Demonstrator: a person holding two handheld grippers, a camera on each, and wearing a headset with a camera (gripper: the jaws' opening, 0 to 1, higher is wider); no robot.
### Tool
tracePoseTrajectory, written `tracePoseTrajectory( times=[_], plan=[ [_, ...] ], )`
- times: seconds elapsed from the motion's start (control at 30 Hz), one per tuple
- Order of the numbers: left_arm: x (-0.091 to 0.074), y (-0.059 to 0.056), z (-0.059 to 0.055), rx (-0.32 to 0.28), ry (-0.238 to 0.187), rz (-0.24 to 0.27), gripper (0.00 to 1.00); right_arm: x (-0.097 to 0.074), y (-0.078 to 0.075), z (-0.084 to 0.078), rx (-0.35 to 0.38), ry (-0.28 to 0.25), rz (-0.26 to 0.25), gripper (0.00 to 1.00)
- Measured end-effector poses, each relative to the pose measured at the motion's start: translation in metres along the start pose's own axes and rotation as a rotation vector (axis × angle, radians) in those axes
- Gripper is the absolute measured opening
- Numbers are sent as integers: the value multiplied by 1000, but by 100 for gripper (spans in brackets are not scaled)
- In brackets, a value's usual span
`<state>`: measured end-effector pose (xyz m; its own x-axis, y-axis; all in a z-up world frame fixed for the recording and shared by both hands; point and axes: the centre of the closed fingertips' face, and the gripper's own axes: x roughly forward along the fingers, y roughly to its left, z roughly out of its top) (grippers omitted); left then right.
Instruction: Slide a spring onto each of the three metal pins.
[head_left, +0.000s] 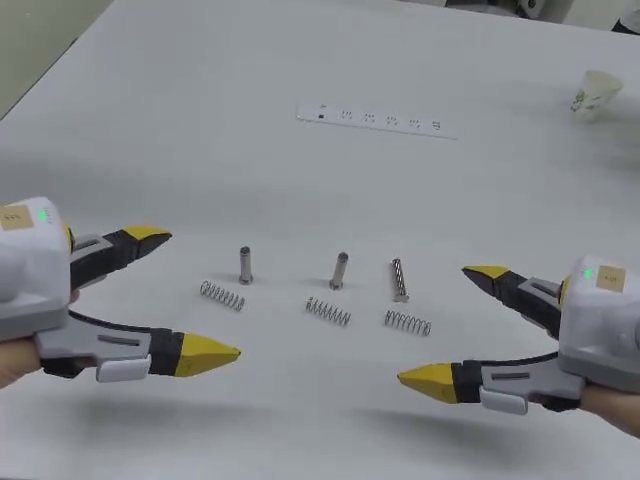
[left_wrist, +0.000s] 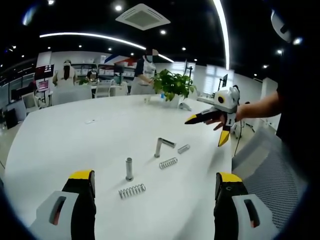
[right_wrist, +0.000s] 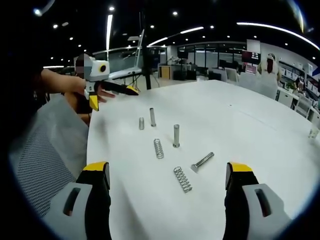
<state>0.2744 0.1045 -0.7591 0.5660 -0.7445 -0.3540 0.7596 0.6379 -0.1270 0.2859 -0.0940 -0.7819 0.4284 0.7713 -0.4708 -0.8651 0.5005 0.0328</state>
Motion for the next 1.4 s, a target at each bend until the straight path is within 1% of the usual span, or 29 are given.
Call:
tracePoseTrajectory(
  times=[0.37,0.47,0.73,1.07,1.17,1.27,1.4],
  plan=[
    [-1,2,-1,-5,0,5,97,3,-6,8,13,-15,-1,96],
    [-1,2,-1,-6,-1,5,97,4,-7,8,14,-12,1,95],
    [-2,3,-3,-11,4,8,97,8,-16,15,30,-12,-13,93],
    [-3,5,-3,-14,2,10,97,13,-21,21,32,-5,-13,89],
    [-3,4,-4,-14,5,9,97,15,-24,22,50,2,-28,87],
    [-3,4,-4,-14,6,10,97,16,-28,22,75,5,-30,84],
    [-3,5,-4,-10,9,12,97,18,-30,21,96,19,-25,77]
  ],
)
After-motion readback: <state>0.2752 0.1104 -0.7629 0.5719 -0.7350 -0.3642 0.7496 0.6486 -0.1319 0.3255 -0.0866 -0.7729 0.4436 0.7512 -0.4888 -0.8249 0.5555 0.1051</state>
